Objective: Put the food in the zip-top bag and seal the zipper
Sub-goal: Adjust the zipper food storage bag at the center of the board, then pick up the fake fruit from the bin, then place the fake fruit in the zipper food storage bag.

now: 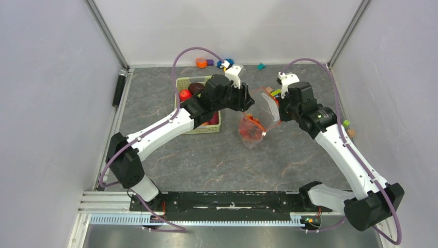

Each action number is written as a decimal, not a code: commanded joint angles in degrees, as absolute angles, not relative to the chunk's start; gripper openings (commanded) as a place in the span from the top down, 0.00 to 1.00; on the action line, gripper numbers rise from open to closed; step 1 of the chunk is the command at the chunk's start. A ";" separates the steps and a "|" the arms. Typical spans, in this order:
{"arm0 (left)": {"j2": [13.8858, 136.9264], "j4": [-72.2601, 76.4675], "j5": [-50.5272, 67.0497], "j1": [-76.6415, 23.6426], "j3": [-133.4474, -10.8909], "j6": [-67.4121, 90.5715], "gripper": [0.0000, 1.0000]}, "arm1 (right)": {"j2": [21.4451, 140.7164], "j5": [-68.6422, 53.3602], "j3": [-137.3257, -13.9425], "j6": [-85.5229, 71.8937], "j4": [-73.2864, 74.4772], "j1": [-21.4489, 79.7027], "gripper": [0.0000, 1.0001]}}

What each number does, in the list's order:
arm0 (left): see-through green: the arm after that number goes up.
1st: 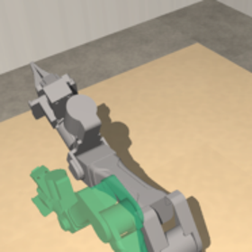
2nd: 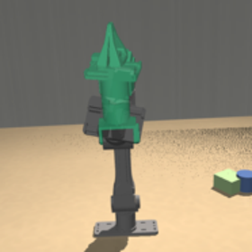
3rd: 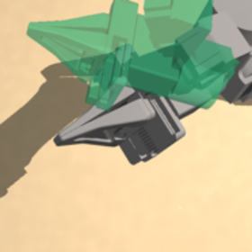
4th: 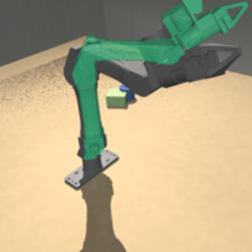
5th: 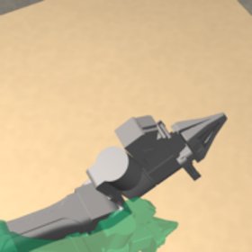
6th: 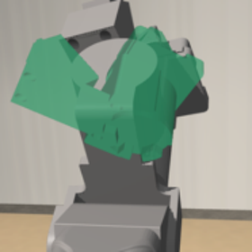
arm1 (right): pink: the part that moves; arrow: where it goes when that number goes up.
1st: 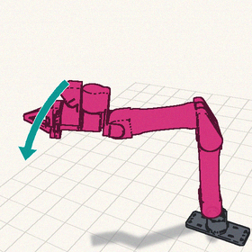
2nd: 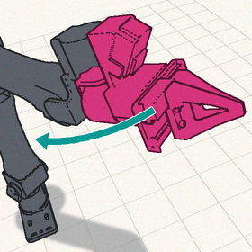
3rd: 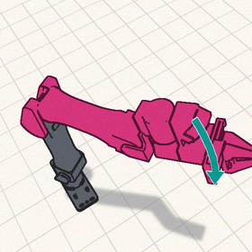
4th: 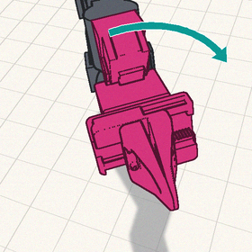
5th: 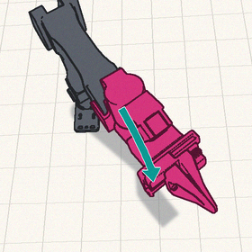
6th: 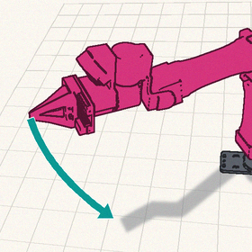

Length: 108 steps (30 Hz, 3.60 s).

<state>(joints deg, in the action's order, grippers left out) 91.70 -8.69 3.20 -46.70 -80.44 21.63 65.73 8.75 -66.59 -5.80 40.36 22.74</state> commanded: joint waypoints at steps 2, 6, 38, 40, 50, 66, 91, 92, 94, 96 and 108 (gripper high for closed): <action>90.75 -10.07 1.85 -46.76 -83.65 18.17 0.17 | 65.81 9.00 -66.89 -6.70 38.37 22.40 1.00; 86.89 -10.89 -2.51 -46.76 -81.58 16.96 0.00 | 65.68 8.19 -66.01 -6.44 37.51 22.32 1.00; 92.61 -13.49 -7.22 -19.45 -66.24 24.55 0.04 | 64.82 8.03 -63.17 -4.57 35.42 21.62 1.00; 95.12 -13.28 -5.95 -18.90 -67.49 24.26 0.07 | 64.78 8.24 -63.05 -4.55 35.33 21.62 1.00; 104.63 -13.49 -5.76 -17.97 -72.77 22.37 0.24 | 65.08 8.81 -62.96 -4.45 35.24 21.53 1.00; 110.42 -11.78 -8.65 -18.02 -74.81 21.76 0.33 | 64.51 8.67 -62.59 -4.51 34.65 21.44 1.00; 85.70 -9.94 -3.70 -19.29 -63.64 20.40 0.81 | 63.13 5.26 -61.71 -4.48 33.14 21.45 1.00; 84.27 -9.93 -3.15 -19.76 -63.63 20.06 0.83 | 63.07 5.12 -61.62 -4.41 32.99 21.45 1.00; 81.28 -9.64 -2.04 -21.13 -63.92 19.79 0.83 | 63.02 4.97 -61.39 -4.41 32.75 21.44 1.00; 78.23 -8.01 -0.48 -23.40 -63.90 19.30 0.83 | 63.16 4.52 -61.36 -4.37 32.61 21.42 1.00; 73.80 0.94 15.00 -40.85 -71.02 15.67 0.86 | 62.47 2.06 -61.26 -4.25 32.35 21.44 1.00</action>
